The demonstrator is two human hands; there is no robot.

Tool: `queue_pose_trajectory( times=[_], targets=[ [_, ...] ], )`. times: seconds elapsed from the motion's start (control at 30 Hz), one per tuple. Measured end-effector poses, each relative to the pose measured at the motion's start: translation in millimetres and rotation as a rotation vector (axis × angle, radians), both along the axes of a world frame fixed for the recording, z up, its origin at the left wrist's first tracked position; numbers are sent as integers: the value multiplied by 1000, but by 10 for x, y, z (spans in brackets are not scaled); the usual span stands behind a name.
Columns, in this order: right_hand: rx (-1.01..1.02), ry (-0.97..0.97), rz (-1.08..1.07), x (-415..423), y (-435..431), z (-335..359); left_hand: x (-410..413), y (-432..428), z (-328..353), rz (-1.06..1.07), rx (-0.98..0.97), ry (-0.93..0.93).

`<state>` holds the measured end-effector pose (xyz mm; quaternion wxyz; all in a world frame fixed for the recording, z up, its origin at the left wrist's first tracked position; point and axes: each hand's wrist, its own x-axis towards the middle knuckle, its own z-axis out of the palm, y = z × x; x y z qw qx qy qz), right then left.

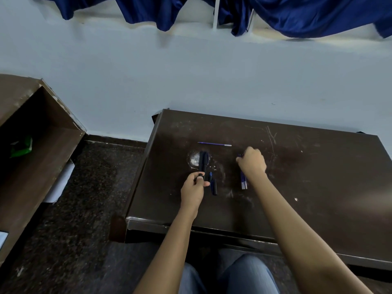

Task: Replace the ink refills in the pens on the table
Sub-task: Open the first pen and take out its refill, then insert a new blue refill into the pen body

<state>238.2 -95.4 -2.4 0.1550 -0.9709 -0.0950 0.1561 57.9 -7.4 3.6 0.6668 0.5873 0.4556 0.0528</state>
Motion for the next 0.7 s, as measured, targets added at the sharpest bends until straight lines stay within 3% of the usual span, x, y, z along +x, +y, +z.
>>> queue_pose_trajectory(
  times=[0.2, 0.43, 0.7],
  targets=[
    [-4, 210, -128, -151, -206, -63, -45, -129, 76, -38, 5, 5],
    [66, 258, -222, -155, -260, -82, -113, -196, 72, -35, 2, 36],
    [279, 359, -329, -138, -356, -17, -145, -212, 147, -58, 74, 16]
  ],
)
